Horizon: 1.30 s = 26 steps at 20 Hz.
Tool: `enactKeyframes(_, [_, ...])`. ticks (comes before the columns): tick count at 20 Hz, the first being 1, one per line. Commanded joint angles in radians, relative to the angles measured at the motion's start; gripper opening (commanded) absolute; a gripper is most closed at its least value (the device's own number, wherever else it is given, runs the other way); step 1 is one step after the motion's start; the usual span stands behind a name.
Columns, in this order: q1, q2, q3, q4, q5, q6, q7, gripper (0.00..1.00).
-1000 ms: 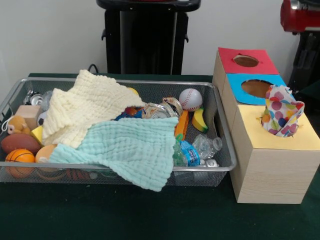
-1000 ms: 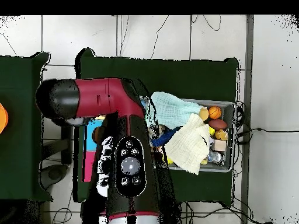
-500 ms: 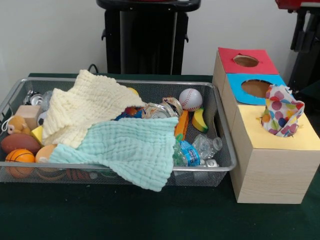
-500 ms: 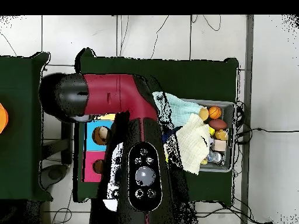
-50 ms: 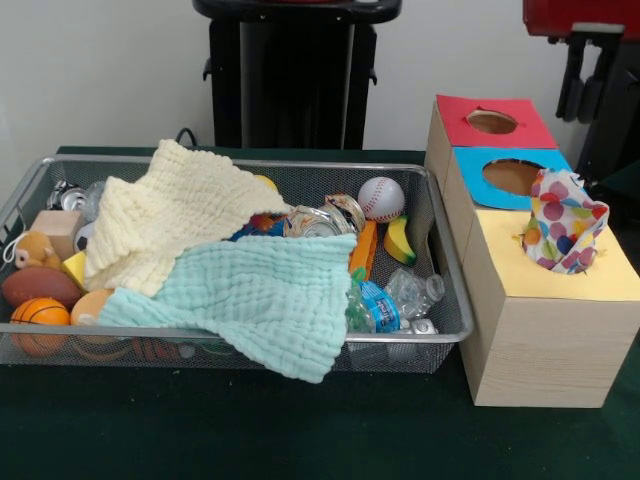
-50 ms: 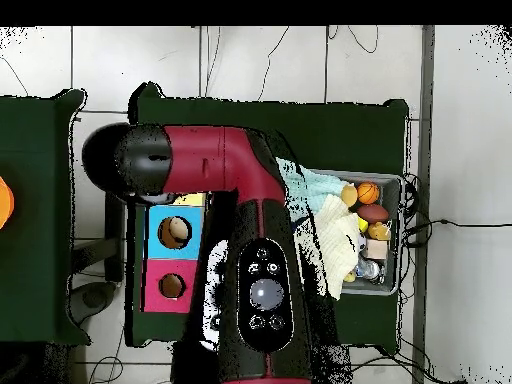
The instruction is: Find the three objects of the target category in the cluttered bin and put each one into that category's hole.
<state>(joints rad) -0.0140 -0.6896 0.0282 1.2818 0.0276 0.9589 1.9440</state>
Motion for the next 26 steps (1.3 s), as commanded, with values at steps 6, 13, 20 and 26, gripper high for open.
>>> enactKeyframes(6, [-0.009,0.106,0.049,0.154,-0.068,-0.113,0.019,0.0])
enactKeyframes(13, [-0.012,0.129,0.051,0.135,-0.081,-0.119,0.012,0.0])
enactKeyframes(20, [-0.014,0.132,0.053,0.119,-0.091,-0.084,-0.006,0.0])
enactKeyframes(26, [0.016,0.151,0.058,0.105,-0.075,-0.087,0.04,0.0])
